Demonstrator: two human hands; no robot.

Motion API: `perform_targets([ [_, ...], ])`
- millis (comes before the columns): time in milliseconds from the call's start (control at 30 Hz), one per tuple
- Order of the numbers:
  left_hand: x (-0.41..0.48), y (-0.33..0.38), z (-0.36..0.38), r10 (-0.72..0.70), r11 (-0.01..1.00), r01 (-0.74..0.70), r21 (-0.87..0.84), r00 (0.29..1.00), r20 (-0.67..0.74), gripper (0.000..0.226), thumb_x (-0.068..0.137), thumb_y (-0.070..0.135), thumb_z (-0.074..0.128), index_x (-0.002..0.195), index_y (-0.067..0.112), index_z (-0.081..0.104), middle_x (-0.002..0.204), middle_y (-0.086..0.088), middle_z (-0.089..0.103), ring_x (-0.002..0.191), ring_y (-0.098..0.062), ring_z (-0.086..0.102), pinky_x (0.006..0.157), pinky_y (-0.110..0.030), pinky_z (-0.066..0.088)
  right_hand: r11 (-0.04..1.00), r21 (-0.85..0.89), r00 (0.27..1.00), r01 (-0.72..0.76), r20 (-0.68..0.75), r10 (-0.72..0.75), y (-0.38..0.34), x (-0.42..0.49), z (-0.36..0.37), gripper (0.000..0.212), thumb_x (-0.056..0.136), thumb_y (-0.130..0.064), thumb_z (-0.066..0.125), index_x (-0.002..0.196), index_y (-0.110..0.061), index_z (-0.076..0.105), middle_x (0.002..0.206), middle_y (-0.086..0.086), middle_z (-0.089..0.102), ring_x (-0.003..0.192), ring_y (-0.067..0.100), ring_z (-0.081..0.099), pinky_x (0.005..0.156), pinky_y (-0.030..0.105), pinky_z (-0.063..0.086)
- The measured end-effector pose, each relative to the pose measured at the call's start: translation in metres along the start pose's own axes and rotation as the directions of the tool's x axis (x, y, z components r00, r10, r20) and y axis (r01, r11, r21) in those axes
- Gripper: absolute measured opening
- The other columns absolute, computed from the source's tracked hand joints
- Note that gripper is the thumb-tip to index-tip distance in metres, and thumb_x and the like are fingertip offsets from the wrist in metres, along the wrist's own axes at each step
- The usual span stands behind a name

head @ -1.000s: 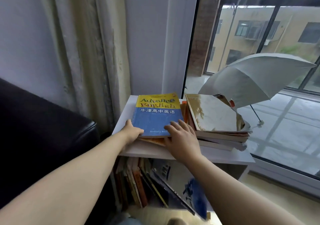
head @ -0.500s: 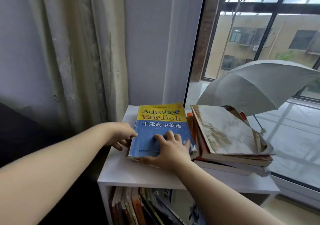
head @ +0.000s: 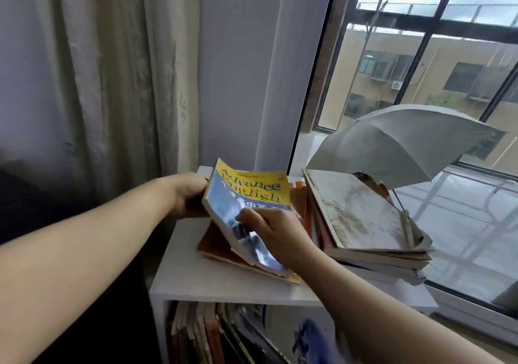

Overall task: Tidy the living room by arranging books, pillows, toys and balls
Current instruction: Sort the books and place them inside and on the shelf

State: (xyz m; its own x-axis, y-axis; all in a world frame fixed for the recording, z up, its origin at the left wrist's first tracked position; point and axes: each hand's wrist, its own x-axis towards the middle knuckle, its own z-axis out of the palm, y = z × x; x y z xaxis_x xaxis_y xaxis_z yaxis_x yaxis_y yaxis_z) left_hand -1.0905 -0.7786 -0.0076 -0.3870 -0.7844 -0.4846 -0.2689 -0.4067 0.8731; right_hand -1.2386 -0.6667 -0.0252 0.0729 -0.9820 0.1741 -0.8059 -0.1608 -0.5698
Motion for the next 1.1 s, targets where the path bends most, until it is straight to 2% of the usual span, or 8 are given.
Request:
perform_targets([
  [67,-0.002,0.0,-0.004,-0.004,1.0,0.004,-0.011,0.999,-0.045,0.026,0.097,0.016,0.043,0.075,0.01,0.057,0.055,-0.004,0.065,0.044,-0.013,0.062,0.038,-0.018,0.048,0.999,-0.015,0.998,-0.039,-0.056,0.038,0.011,0.002,-0.004,0.036,0.097,-0.039,0.044,0.105,-0.016,0.07,0.1,0.005,0.072,0.094,0.022,0.064,0.087,0.035,0.047],
  [167,-0.003,0.0,-0.003,-0.031,0.997,0.03,-0.072,0.999,-0.012,0.045,0.094,0.049,0.041,0.08,0.012,0.061,0.07,-0.007,0.065,0.059,-0.02,0.063,0.046,-0.024,0.052,0.905,-0.314,0.921,-0.285,-0.35,0.169,0.035,0.004,-0.02,0.032,0.096,-0.036,0.043,0.122,-0.027,0.058,0.128,-0.002,0.059,0.127,0.022,0.044,0.106,0.037,0.026],
  [333,0.01,-0.02,0.011,-0.072,0.975,0.095,0.201,0.99,-0.12,0.01,0.096,0.011,0.05,0.094,0.006,0.058,0.077,-0.011,0.065,0.05,-0.017,0.064,0.051,-0.027,0.053,0.666,-0.358,0.756,-0.654,-0.286,0.589,0.062,-0.008,-0.035,0.047,0.095,-0.039,0.035,0.139,-0.023,0.034,0.149,0.009,0.031,0.138,0.034,0.024,0.112,0.05,0.019],
  [500,0.009,-0.006,0.007,0.12,0.983,-0.096,0.158,0.982,-0.147,0.017,0.096,0.001,0.045,0.11,0.005,0.054,0.085,-0.016,0.062,0.069,-0.028,0.059,0.06,-0.037,0.051,0.692,-0.377,0.786,-0.616,-0.243,0.568,0.065,-0.009,-0.041,0.039,0.098,-0.035,0.032,0.133,-0.02,0.041,0.145,0.011,0.039,0.134,0.033,0.033,0.11,0.048,0.026],
  [633,-0.006,0.007,-0.003,0.185,0.983,-0.182,0.03,0.958,-0.219,0.012,0.097,0.002,0.044,0.105,0.007,0.051,0.073,-0.013,0.061,0.045,-0.021,0.063,0.04,-0.029,0.051,0.697,-0.486,0.847,-0.527,-0.229,0.481,0.058,-0.01,-0.047,0.03,0.096,-0.011,0.031,0.124,-0.012,0.044,0.12,0.014,0.058,0.109,0.033,0.055,0.082,0.039,0.044],
  [733,-0.014,0.013,-0.019,0.13,0.974,-0.168,-0.152,0.964,-0.231,0.023,0.1,0.008,0.036,0.083,0.004,0.052,0.046,-0.009,0.062,0.031,-0.016,0.058,0.026,-0.025,0.043,0.739,-0.484,0.884,-0.468,-0.261,0.388,0.047,-0.007,-0.057,0.03,0.098,-0.007,0.027,0.123,-0.011,0.042,0.111,0.015,0.062,0.098,0.031,0.061,0.066,0.032,0.037],
  [933,-0.02,0.014,-0.043,0.087,0.838,-0.241,-0.49,0.945,-0.316,0.03,0.099,0.02,0.042,0.072,0.009,0.049,0.034,0.0,0.056,0.027,-0.008,0.053,0.033,-0.014,0.042,0.877,-0.077,0.847,-0.474,-0.315,0.429,0.029,0.012,-0.063,0.031,0.095,-0.01,0.035,0.113,-0.016,0.06,0.11,0.011,0.063,0.095,0.028,0.059,0.074,0.032,0.045],
  [1100,-0.024,0.014,-0.037,0.135,0.79,-0.279,-0.546,0.948,-0.288,0.029,0.099,0.019,0.041,0.073,0.009,0.05,0.037,-0.001,0.058,0.03,-0.009,0.055,0.034,-0.015,0.043,0.894,0.176,0.871,-0.413,-0.209,0.444,0.004,0.026,-0.025,0.03,0.093,-0.01,0.04,0.11,-0.01,0.065,0.106,0.012,0.066,0.093,0.028,0.063,0.087,0.041,0.053],
])
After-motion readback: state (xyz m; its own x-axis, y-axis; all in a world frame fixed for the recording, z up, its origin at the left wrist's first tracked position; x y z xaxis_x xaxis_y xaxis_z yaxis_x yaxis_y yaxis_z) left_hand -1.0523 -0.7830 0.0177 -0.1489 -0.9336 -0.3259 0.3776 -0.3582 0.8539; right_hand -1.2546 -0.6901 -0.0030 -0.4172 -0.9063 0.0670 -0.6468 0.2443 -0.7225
